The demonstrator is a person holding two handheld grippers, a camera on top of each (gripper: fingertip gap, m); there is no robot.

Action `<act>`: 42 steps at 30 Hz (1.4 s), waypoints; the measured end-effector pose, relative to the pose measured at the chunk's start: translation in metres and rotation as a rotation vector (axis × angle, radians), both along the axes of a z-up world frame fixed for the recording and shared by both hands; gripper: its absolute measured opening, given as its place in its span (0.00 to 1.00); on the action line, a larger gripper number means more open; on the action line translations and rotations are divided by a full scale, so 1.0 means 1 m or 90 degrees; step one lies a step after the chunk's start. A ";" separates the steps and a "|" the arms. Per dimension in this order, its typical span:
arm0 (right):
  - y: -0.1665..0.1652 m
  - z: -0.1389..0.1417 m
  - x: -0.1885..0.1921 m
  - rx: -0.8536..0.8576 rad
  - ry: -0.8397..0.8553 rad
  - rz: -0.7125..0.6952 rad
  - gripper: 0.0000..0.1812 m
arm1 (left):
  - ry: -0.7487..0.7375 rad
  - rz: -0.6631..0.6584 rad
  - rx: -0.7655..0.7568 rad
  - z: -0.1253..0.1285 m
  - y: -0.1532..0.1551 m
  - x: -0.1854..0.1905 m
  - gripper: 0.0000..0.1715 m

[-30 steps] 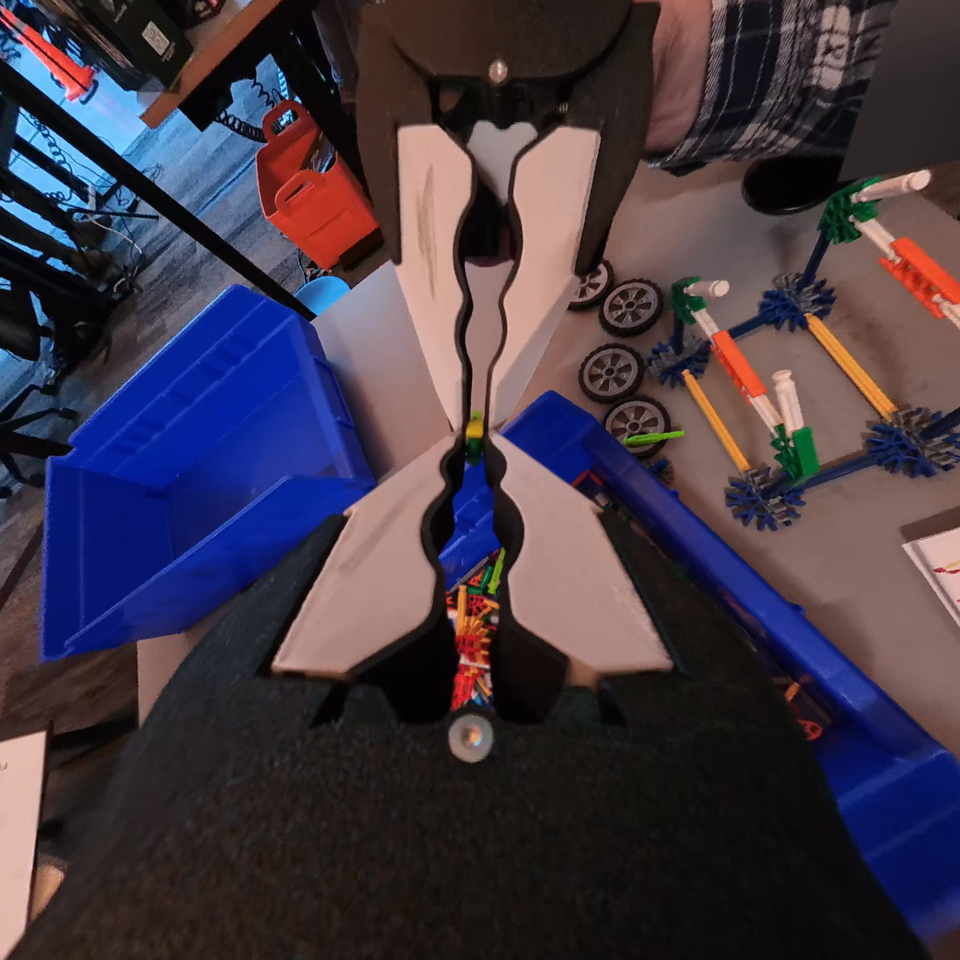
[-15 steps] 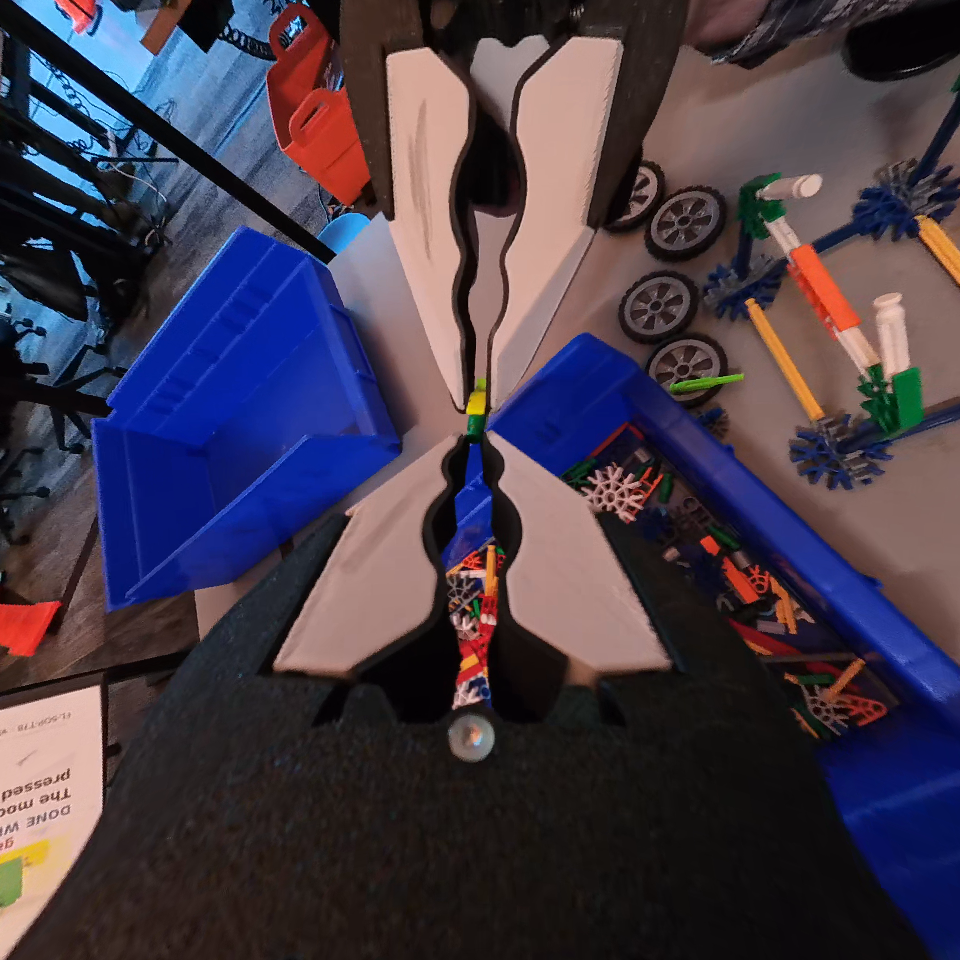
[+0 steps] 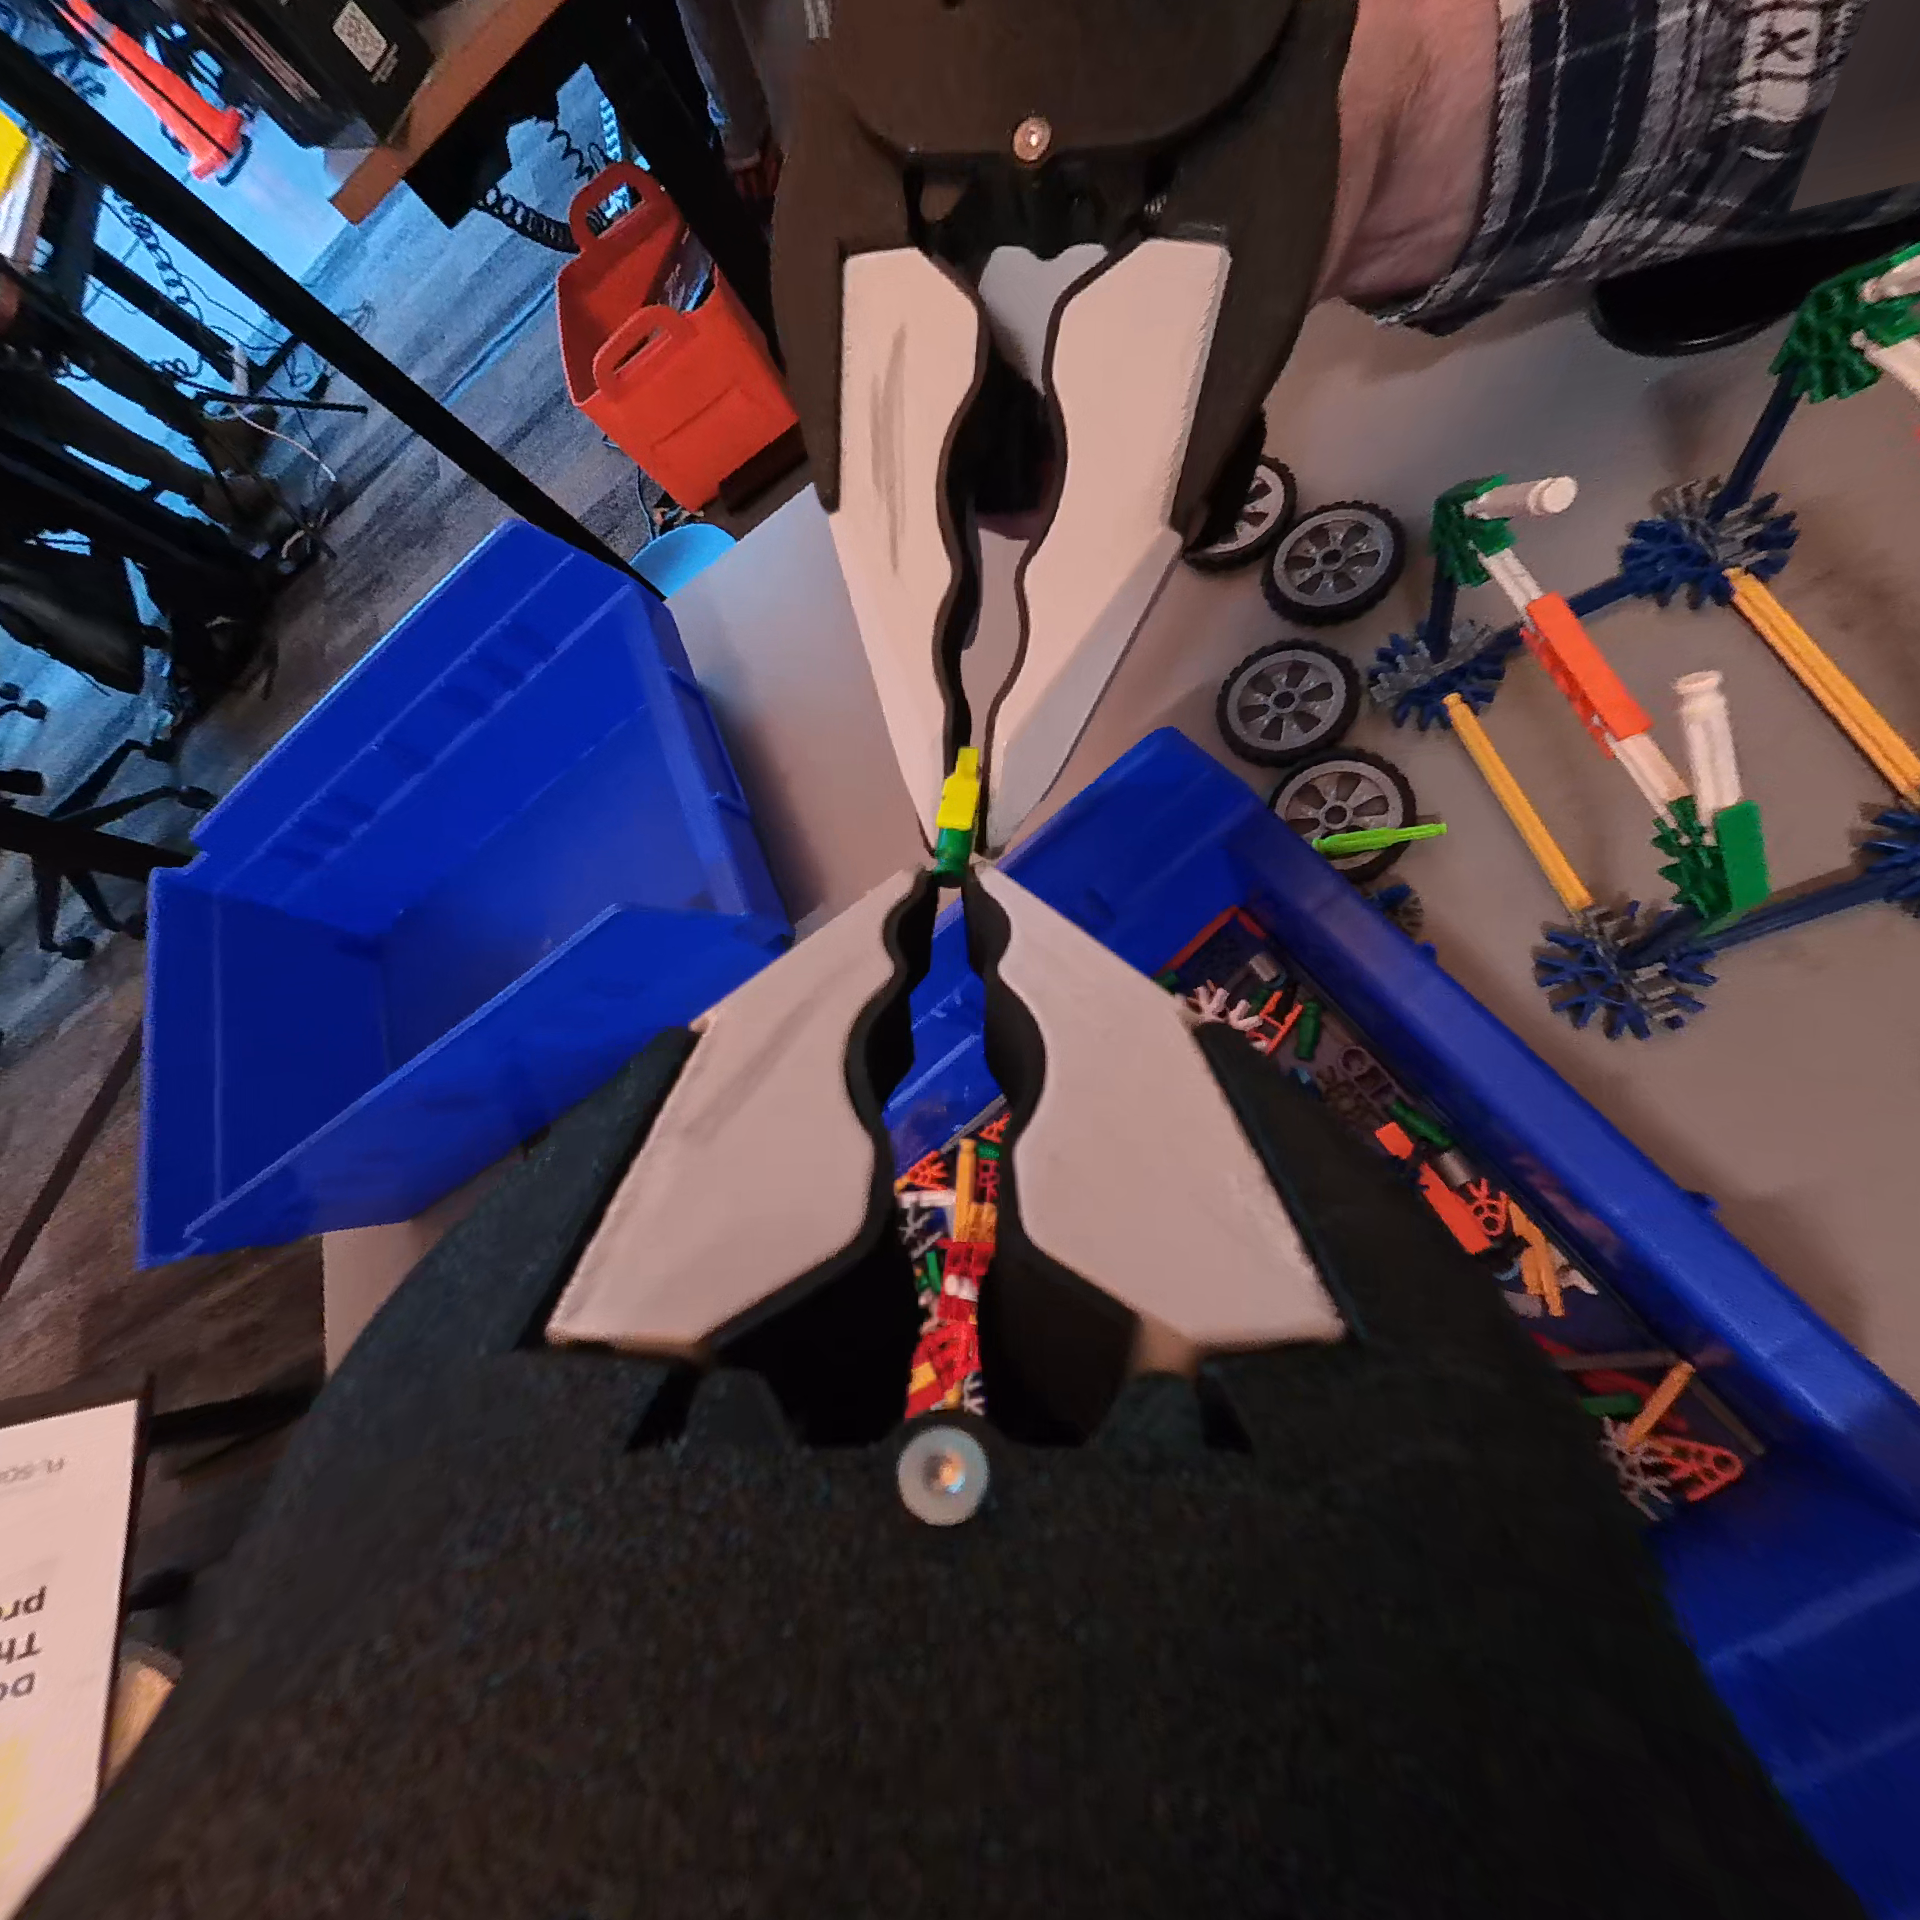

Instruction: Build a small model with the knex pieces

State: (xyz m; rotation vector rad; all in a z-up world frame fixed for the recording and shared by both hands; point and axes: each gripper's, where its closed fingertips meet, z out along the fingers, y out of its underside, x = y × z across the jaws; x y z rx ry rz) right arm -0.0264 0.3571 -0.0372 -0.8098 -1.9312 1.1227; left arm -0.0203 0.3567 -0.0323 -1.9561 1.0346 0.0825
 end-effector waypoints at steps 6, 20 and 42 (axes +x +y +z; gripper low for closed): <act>0.000 -0.003 -0.003 0.015 -0.001 -0.013 0.02 | -0.002 0.004 -0.007 -0.002 0.002 0.001 0.04; 0.004 -0.003 -0.005 0.106 0.018 -0.056 0.03 | 0.065 0.026 -0.014 -0.006 0.003 -0.003 0.02; 0.039 -0.004 -0.027 0.022 -0.009 -0.244 0.02 | 0.125 0.246 0.054 -0.004 0.041 -0.030 0.03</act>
